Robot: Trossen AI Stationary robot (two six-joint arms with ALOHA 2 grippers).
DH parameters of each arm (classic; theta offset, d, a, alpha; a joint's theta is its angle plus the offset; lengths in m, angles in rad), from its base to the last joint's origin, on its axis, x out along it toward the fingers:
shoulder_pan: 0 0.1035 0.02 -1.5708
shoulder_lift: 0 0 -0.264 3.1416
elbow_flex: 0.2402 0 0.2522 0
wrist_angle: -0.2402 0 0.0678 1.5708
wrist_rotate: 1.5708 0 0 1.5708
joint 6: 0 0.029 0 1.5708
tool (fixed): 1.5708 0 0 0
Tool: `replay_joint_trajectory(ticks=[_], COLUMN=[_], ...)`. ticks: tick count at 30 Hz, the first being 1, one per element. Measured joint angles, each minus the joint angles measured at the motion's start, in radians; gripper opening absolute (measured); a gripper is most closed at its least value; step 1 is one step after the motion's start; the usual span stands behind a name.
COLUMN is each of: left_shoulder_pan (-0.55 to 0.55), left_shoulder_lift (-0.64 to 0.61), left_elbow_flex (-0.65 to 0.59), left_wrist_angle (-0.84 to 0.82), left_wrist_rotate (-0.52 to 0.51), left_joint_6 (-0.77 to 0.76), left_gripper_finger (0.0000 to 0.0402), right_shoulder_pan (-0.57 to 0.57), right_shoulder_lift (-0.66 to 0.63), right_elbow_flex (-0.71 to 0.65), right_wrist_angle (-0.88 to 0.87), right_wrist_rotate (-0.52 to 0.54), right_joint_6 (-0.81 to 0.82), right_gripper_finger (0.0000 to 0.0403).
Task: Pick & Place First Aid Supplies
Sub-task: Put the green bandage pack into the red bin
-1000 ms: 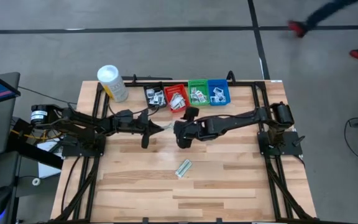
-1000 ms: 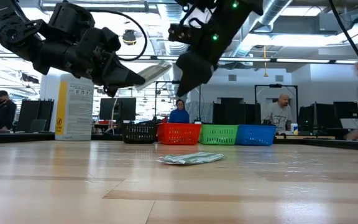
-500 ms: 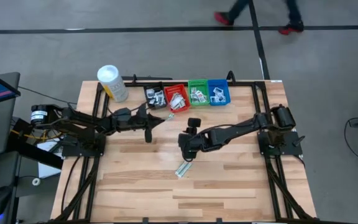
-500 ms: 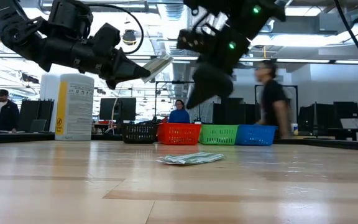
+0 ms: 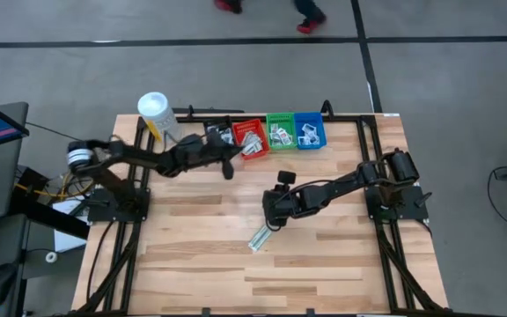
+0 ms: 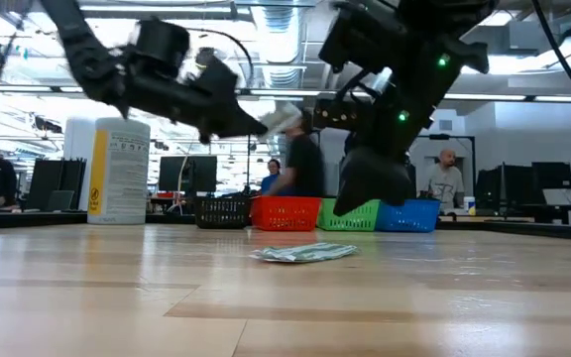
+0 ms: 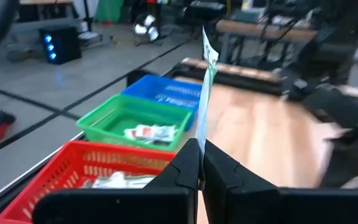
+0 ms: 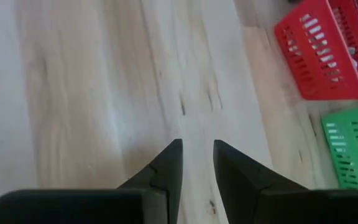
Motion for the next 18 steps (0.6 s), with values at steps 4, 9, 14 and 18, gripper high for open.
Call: replay_joint_trajectory(ticks=[4,9,14,18], left_shoulder_pan=[0.047,0.106,0.140,0.144], left_shoulder_lift=[0.144,0.284,0.325,0.325], left_elbow_flex=[0.101,0.193,0.206,0.206], left_wrist_angle=[-0.001,-0.005,-0.012,-0.008], left_wrist_rotate=[0.000,-0.027,-0.031,-0.031], left_joint_6=[0.009,0.000,-0.019,-0.019], left_gripper_finger=[0.0008,0.0006,0.0011,0.0025], right_shoulder_pan=[0.000,0.017,0.027,0.026], right_shoulder_lift=[0.000,0.000,0.000,0.000], right_elbow_flex=[-0.007,-0.007,-0.006,-0.006], right_wrist_angle=[0.009,0.039,0.038,0.047], right_wrist_rotate=[-0.001,-0.001,-0.001,-0.001], right_joint_6=[0.023,0.016,0.015,0.012], right_gripper_finger=[0.0084,0.0084,0.0084,0.0084])
